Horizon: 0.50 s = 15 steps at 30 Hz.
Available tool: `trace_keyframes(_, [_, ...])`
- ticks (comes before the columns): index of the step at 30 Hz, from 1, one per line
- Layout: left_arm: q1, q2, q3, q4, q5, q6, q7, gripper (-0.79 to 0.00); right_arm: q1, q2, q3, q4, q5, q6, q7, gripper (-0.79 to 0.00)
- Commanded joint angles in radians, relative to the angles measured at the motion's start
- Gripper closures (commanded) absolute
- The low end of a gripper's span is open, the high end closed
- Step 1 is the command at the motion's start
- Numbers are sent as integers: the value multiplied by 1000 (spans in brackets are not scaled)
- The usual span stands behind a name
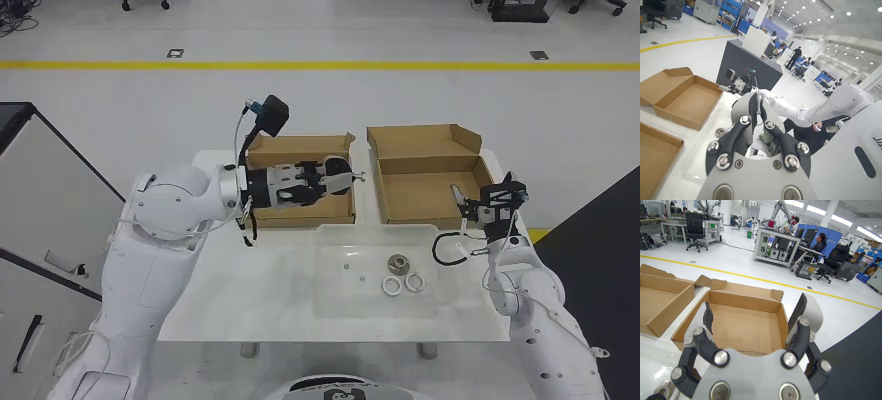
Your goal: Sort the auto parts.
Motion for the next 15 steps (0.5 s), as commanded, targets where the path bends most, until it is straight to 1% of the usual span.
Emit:
trace_keyframes(1, [-2, 3, 2, 2, 15, 4, -4, 0, 0, 0, 0, 0, 0, 0, 0, -785])
trace_keyframes(6, [-14, 15, 5, -8, 154, 34, -61, 0, 0, 0, 0, 0, 0, 0, 0, -785])
trace_keyframes(9, [-32, 24, 12, -4, 248, 51, -124, 0, 0, 0, 0, 0, 0, 0, 0, -785])
trace_keyframes(15, [-107, 33, 44, 54, 354, 62, -227, 0, 0, 0, 0, 0, 0, 0, 0, -785])
